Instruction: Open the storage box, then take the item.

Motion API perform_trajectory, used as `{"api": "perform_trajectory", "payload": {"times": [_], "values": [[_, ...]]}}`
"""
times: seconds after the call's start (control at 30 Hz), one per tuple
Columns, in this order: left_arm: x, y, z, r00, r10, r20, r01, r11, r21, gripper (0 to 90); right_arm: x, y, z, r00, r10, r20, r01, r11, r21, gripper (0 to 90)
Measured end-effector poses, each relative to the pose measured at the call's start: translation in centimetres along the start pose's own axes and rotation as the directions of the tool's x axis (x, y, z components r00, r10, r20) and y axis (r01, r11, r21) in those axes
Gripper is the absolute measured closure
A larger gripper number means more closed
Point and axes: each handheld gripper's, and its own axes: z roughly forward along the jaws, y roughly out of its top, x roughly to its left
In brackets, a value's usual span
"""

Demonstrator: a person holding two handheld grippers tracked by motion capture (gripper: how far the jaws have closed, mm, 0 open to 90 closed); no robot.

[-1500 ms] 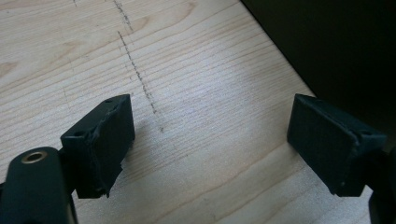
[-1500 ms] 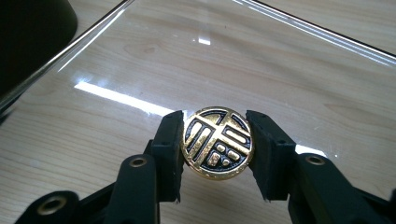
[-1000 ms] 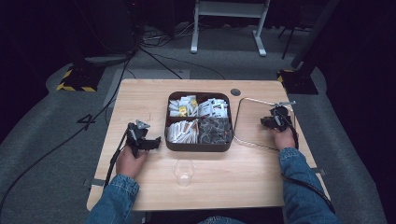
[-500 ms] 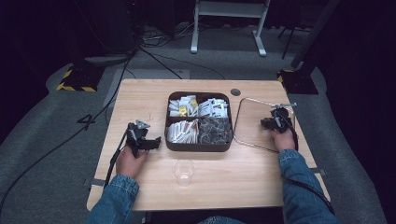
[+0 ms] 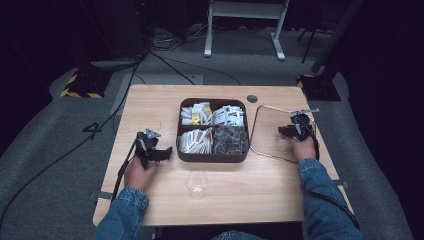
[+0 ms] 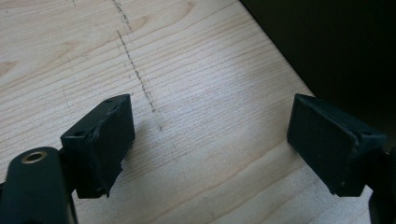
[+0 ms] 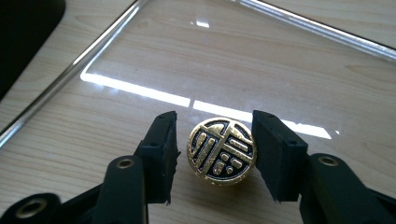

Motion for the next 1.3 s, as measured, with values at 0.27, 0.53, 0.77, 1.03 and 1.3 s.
{"api": "perform_trajectory", "payload": {"times": [0.27,0.53,0.77,1.03,1.3], "values": [[0.0,0.0,0.0,1.0,-0.001,0.0,0.001,1.0,0.0,15.4,0.3,1.2,-1.8,0.9999,0.014,-0.005,-0.015,0.998,-0.061,47.5],[0.0,0.0,0.0,1.0,-0.001,0.003,0.001,1.0,0.0,15.4,1.9,2.5,-4.4,0.9992,0.032,-0.023,-0.034,0.991,-0.131,46.7],[0.0,0.0,0.0,1.0,-0.001,0.003,0.001,1.0,0.0,15.4,4.2,3.6,-6.1,0.9987,-0.007,-0.051,-0.002,0.986,-0.165,45.9],[-0.1,-0.1,-0.1,1.0,-0.003,0.001,0.003,1.0,0.001,15.4,7.2,4.5,-7.1,0.9921,-0.084,-0.092,0.067,0.982,-0.178,46.4],[-0.1,-0.2,-0.2,1.0,-0.003,0.001,0.003,1.0,0.001,15.4,10.8,5.2,-7.8,0.972,-0.165,-0.167,0.133,0.973,-0.19,47.5]]}}
